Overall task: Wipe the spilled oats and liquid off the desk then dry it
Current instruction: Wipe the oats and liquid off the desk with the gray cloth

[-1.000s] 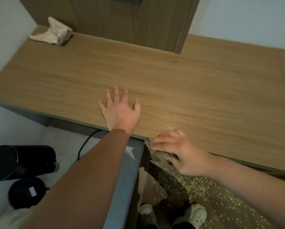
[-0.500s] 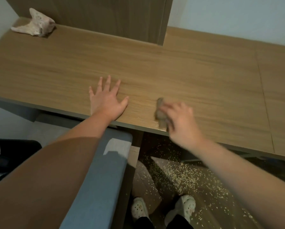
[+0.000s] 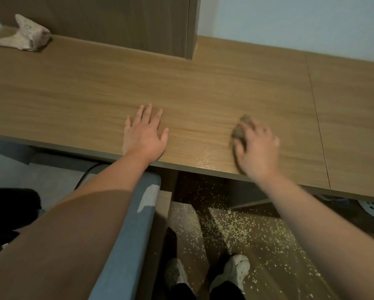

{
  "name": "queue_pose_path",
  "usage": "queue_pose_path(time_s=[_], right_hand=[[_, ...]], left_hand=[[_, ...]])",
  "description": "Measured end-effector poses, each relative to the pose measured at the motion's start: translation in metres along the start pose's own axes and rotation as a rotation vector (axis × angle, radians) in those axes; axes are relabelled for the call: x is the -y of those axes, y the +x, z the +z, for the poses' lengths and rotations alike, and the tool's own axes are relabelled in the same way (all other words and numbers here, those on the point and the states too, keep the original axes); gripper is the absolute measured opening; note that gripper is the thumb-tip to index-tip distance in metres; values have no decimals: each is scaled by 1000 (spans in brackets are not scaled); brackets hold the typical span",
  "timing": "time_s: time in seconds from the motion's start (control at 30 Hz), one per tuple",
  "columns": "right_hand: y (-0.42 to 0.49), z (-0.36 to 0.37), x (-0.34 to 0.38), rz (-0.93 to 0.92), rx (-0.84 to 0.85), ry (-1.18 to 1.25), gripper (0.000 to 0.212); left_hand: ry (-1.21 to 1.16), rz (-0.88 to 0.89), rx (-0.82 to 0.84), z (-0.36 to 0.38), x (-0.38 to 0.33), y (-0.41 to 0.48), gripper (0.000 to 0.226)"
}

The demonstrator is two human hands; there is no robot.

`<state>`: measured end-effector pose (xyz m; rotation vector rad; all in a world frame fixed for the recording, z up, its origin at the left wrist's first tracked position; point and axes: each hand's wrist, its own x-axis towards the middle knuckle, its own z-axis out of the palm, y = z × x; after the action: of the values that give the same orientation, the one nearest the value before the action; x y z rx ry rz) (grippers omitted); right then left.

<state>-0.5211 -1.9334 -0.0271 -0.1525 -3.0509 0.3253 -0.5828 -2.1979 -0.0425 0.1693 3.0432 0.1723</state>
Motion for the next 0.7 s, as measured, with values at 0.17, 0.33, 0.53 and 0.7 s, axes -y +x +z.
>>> queue_pose_path(time_s=[0.17, 0.33, 0.53, 0.7], right_hand=[[-84, 14, 27, -701, 153, 130, 69], [-58, -13, -29, 156, -107, 257, 55], [-64, 8, 30, 185, -67, 135, 60], [-73, -8, 70, -138, 105, 527, 56]], left_hand=[[4, -10, 4, -2, 0, -1, 62], [15, 4, -3, -1, 1, 0, 62], [7, -3, 1, -1, 0, -1, 61], [3, -7, 8, -3, -1, -2, 61]])
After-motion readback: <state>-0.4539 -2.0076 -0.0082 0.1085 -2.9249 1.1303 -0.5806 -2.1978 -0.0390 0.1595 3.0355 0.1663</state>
